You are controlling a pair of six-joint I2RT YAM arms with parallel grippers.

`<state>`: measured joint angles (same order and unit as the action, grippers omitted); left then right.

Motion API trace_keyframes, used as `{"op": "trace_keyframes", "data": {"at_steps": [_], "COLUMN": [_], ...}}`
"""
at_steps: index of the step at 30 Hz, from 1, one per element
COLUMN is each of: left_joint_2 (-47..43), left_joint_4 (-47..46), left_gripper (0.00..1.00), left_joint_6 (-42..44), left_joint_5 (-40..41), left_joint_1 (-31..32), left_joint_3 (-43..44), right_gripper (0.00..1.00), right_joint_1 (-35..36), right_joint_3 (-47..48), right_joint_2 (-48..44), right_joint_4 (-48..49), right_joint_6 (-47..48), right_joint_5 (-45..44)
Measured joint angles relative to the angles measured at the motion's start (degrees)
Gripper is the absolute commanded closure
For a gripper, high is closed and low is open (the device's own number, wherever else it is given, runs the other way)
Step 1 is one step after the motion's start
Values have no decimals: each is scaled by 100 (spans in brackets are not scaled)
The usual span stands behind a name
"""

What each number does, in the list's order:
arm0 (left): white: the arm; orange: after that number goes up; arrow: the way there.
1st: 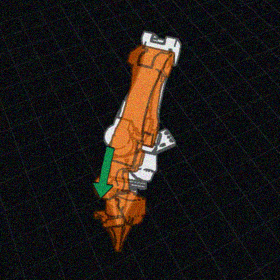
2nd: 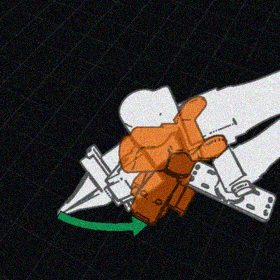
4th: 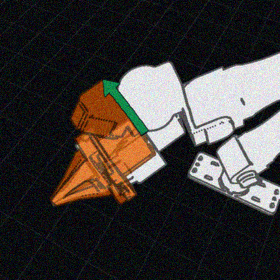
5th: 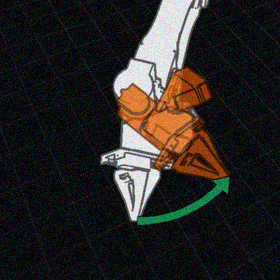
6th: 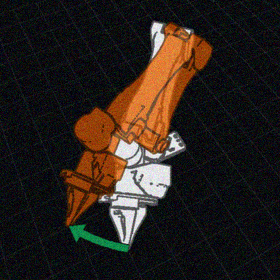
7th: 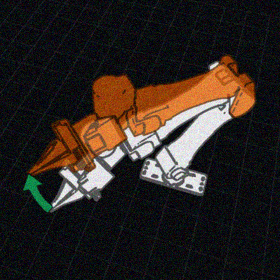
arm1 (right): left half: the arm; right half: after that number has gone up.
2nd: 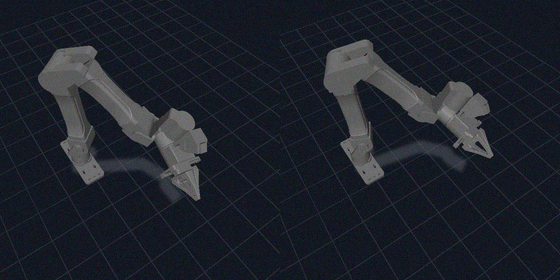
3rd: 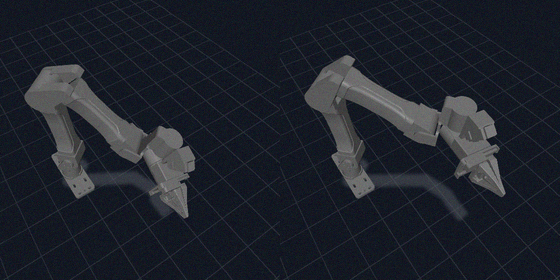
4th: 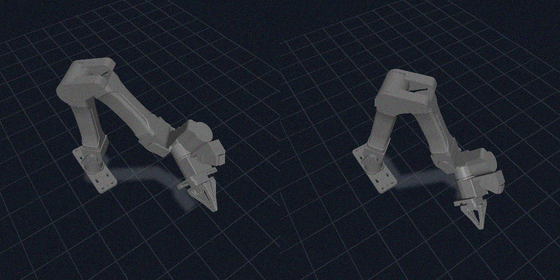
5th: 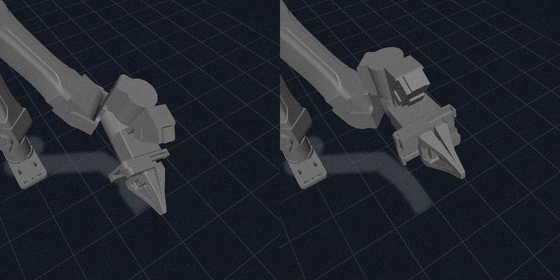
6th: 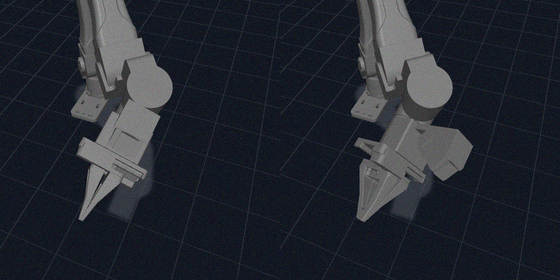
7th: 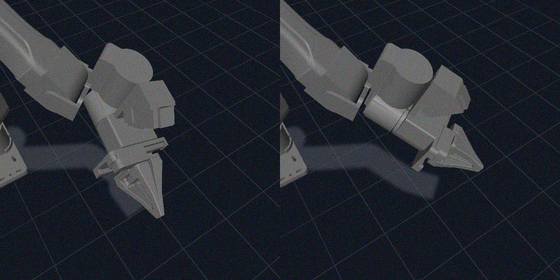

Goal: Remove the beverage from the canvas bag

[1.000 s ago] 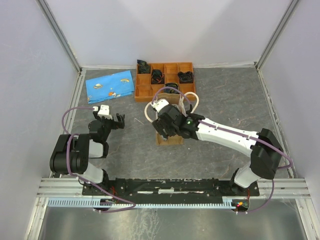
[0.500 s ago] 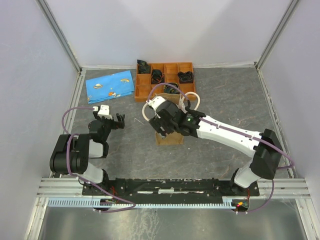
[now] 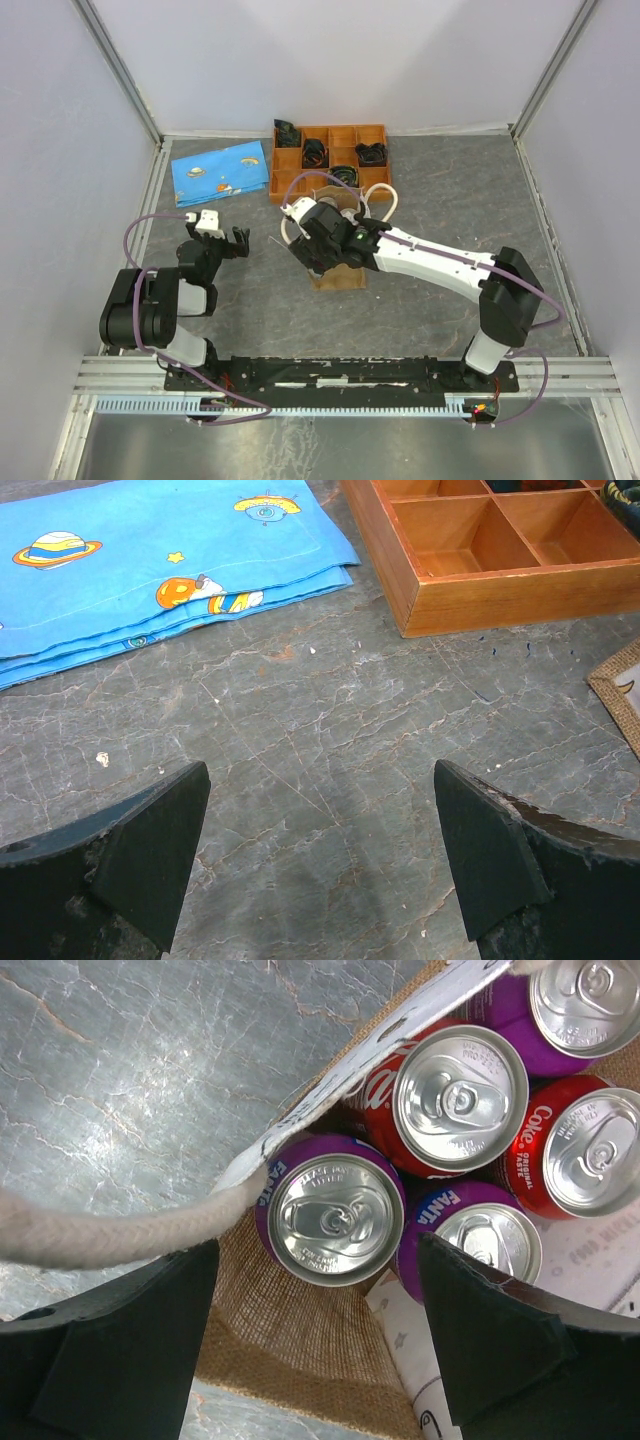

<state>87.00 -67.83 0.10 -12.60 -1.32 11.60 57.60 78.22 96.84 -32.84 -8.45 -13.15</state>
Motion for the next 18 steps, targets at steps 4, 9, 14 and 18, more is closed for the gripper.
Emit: {"op": "trace_keyframes", "data": {"at_steps": [4,9,14,18], "left_joint_2": [0,0,0,0], "left_joint_4": [0,0,0,0], "left_gripper": [1,1,1,1], "left_joint_6": [0,0,0,0], "left_joint_5": [0,0,0,0], "left_joint_1": [0,0,0,0], "left_joint_3": [0,0,0,0], "right_gripper": [11,11,11,14], "right_joint_1": [-7,-13,-13,-17], "right_joint_3": [0,0,-17,-61], "right_joint_2": [94,232,374,402], "right_joint_4": [105,229,350,457], "right_joint_6": [2,2,2,-2], "right_joint_5": [-4,-94,-149,-146]}}
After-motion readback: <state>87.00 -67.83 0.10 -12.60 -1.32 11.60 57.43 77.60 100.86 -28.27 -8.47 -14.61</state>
